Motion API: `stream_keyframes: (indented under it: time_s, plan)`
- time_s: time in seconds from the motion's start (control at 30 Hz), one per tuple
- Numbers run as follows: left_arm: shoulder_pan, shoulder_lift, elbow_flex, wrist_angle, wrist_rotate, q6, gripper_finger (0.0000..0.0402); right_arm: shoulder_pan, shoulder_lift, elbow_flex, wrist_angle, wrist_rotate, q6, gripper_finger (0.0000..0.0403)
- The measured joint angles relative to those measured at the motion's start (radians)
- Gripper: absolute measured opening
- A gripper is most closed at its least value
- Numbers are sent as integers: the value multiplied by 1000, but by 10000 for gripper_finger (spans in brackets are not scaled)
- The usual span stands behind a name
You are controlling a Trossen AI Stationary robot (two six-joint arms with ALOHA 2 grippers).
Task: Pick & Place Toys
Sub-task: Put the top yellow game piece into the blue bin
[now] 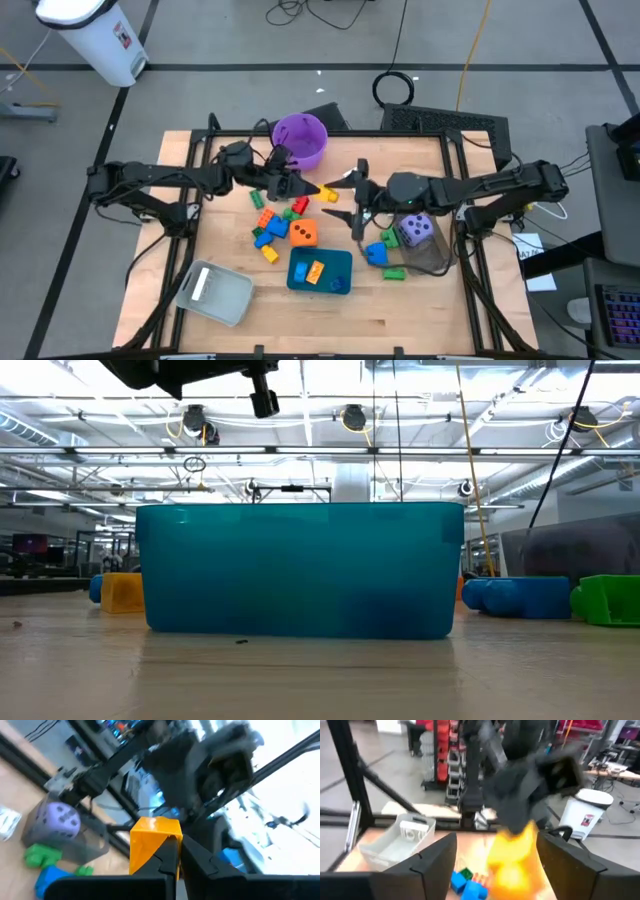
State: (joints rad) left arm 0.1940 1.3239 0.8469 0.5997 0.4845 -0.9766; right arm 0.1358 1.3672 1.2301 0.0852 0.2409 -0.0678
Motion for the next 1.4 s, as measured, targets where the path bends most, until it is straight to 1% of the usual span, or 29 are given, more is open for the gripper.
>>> stream_keyframes:
  time_s: [0.07, 0.2, 0.3, 0.33, 0.47, 0.57, 0.63, 0.83, 0.93, 1.0, 1.13, 1.2, 1.33, 1.4]
  plan:
    - [-1, -1, -1, 18, 2, -9, 18, 7, 15, 0, 1, 22, -9, 276]
    - [-1, -1, -1, 30, -7, -12, 6, 12, 42, 0, 23, 94, -47, 281]
    - [-5, -1, -1, 31, -11, -16, 15, 12, 60, -1, 23, 150, -49, 277]
    - [-6, -1, -1, 31, -11, -17, 18, 12, 63, -1, 23, 153, -50, 275]
    - [-9, -1, -1, 26, -15, -18, 19, 12, 73, -1, 70, 153, -50, 257]
    - [-10, -1, -1, 26, -14, -17, 7, 12, 74, -1, 96, 154, -53, 234]
    - [-10, -1, -1, 25, -15, -17, 8, 12, 74, -1, 101, 154, -53, 215]
    - [-10, -1, -1, 31, -18, -20, 50, 9, 74, -1, 99, 153, -53, 154]
    - [-10, -1, -1, 42, -18, -21, 63, 9, 74, -1, 99, 154, -53, 134]
    - [-10, -1, -1, 53, -17, -22, 69, 9, 74, -1, 102, 155, -53, 129]
    - [-9, 1, -1, 90, -4, -24, 81, 9, 73, -1, 113, 158, -71, 133]
    - [-9, 1, -1, 120, -2, -24, 89, 9, 73, -1, 138, 177, -94, 134]
    - [-2, 0, -1, 179, 19, -24, 116, 8, 47, -2, 175, 191, -150, 132]
    - [0, -2, 1, 209, 23, -31, 133, 8, 25, -2, 184, 222, -172, 132]
